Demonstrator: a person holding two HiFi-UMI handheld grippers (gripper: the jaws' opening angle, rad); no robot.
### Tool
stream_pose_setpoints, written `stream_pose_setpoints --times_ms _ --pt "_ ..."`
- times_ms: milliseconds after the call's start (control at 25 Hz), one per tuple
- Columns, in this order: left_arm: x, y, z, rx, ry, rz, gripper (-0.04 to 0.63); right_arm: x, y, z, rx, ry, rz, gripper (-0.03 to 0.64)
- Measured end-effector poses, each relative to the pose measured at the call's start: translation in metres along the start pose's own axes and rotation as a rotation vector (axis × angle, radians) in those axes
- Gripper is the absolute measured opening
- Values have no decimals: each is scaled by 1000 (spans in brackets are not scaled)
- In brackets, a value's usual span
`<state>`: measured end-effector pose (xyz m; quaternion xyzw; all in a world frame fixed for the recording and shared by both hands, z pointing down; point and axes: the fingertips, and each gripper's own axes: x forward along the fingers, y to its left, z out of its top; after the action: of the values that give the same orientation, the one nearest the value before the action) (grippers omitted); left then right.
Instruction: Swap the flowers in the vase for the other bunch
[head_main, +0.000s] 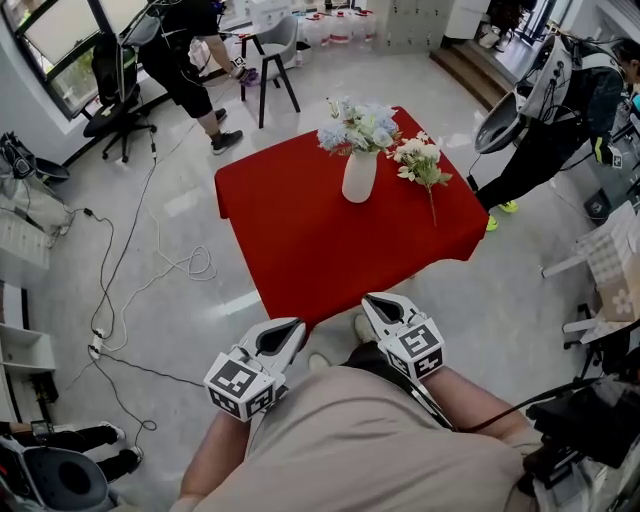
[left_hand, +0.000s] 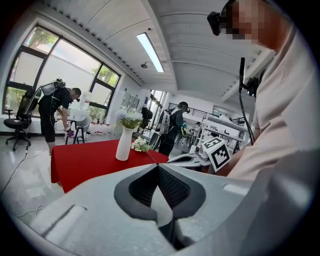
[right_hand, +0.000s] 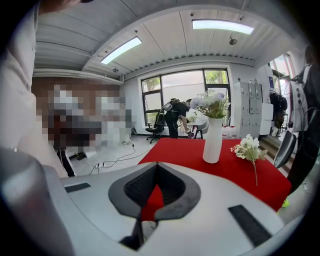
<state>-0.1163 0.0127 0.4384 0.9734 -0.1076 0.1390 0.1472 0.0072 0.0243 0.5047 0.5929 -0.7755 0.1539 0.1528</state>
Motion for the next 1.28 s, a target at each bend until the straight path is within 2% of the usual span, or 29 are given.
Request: stream_pose_setpoints --times_ms 1000,1280 --pt "1 -3 -10 5 16 -10 8 1 16 -17 -19 53 35 12" --pt "-5 0 -12 1 21 20 8 8 20 -20 -22 61 63 12"
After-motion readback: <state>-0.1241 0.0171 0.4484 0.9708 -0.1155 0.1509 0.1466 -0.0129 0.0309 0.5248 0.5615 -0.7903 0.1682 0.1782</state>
